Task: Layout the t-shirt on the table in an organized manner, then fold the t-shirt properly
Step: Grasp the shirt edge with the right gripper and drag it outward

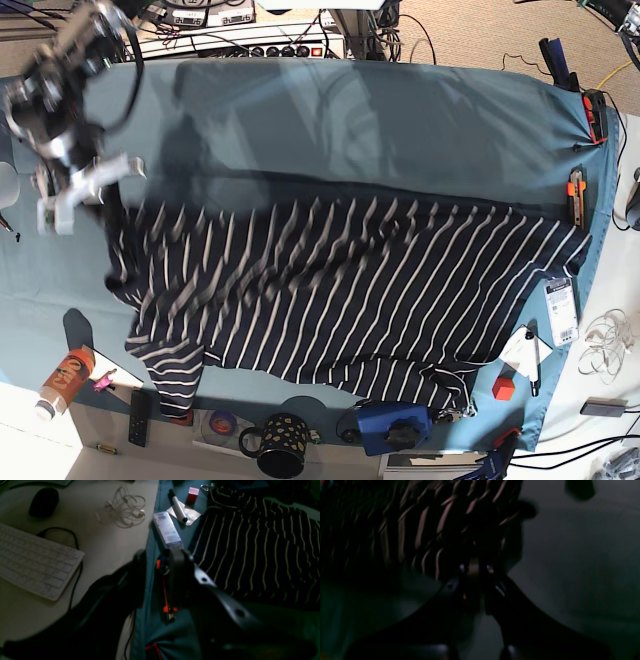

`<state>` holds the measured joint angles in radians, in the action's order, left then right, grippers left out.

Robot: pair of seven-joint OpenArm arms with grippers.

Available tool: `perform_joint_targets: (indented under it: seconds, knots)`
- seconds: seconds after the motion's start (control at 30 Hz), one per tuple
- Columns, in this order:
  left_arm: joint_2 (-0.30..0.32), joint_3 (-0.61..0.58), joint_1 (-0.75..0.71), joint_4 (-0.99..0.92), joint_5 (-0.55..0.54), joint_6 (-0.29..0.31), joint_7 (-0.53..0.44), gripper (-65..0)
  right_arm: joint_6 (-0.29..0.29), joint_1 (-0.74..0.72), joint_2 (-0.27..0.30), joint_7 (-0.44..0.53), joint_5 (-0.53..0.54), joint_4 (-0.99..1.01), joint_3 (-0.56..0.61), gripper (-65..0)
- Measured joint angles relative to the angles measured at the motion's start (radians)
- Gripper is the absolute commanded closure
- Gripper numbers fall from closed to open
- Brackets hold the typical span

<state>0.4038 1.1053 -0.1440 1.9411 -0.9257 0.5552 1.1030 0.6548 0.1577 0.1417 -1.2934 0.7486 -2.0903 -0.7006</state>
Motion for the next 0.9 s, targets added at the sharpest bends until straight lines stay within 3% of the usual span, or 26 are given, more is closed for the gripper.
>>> perform_joint_targets:
  seconds: [0.1,0.17,0.2,0.3,0.37,0.47,0.57,0.73,0.9]
  knots:
    - [-0.002,0.000,0.000,0.000,-0.008,0.000,0.000,-14.8,0.027,0.027,0.020,0.014,0.063,0.001,-0.097,0.0]
    - [-0.002,0.000,-0.012,0.000,-0.012,0.000,0.000,-14.8,-0.041,0.019,0.024,0.135,0.073,0.001,-0.210,0.0]
    - [-0.002,0.000,-0.017,0.000,-0.025,0.000,0.000,-14.8,-0.039,0.017,0.028,0.142,0.111,0.000,-0.245,0.0]
    - [-0.012,0.000,-0.019,0.000,-0.038,0.000,0.003,-14.8,0.047,0.040,0.088,-0.126,0.354,-0.001,-0.227,0.0]
    - [-0.013,-0.001,-0.031,0.000,-0.082,0.037,0.032,-14.8,0.046,0.067,0.103,-0.124,0.409,-0.002,-0.198,0.0]
    - [-0.013,-0.001,-0.058,0.000,-0.178,0.076,0.102,-14.9,0.040,0.081,0.108,-0.096,0.298,-0.002,-0.209,0.0]
    - [-0.019,-0.004,-0.110,0.002,-0.349,0.146,0.186,-15.2,0.042,0.079,0.106,-0.082,0.319,-0.001,-0.200,0.0]
    - [-0.074,-0.004,-0.222,0.003,-0.484,0.142,0.249,-15.5,0.042,0.079,0.101,-0.098,0.233,-0.001,-0.200,0.0]
    - [-0.151,-0.006,-0.301,0.000,-0.507,0.142,0.282,-15.5,0.042,0.079,0.101,-0.094,0.198,0.000,-0.200,0.0]
